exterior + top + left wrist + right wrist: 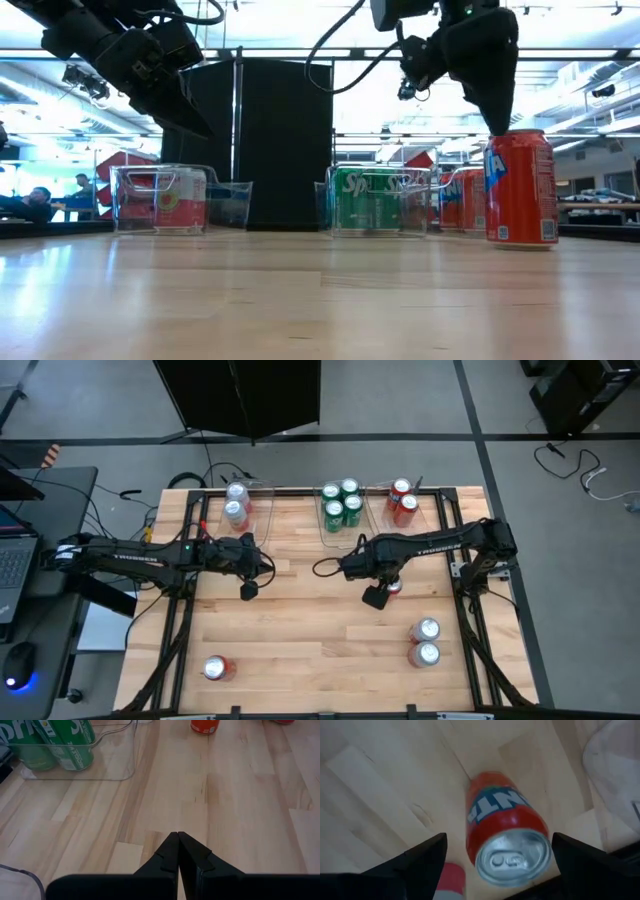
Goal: Sort soda cans
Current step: Put the top orange soda can into the right transparent bin
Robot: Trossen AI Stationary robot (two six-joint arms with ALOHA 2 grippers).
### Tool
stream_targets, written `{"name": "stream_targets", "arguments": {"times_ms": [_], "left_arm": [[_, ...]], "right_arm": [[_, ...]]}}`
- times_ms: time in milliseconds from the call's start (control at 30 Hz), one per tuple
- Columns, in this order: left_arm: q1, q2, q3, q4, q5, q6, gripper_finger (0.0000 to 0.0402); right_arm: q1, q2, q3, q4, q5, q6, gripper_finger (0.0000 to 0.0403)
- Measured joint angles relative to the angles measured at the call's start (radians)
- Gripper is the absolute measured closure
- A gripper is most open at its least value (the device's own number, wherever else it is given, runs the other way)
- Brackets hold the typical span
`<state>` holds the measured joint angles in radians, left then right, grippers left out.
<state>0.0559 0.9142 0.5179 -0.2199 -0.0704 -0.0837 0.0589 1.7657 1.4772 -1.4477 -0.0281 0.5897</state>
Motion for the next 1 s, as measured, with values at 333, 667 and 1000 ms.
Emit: {"name": "stream_targets", "arguments": {"times_ms": [333, 667, 1000], "left_arm": [[0.0, 0.0, 0.0, -0.015, 0.0, -0.007, 0.039], [0.0, 0.0, 0.0, -0.014, 0.0, -0.008, 0.039], [0.0, 0.0, 0.0, -0.011, 0.0, -0.023, 0.039]], "right_arm": [[0.0, 0.0, -0.089, 0.043, 0.01, -0.078, 0.0063], [0.0, 0.0, -0.1, 0.042, 0.003, -0.141, 0.0133], [-0.002, 0.002, 0.072, -0.054, -0.03, -0.179, 0.0136]]}}
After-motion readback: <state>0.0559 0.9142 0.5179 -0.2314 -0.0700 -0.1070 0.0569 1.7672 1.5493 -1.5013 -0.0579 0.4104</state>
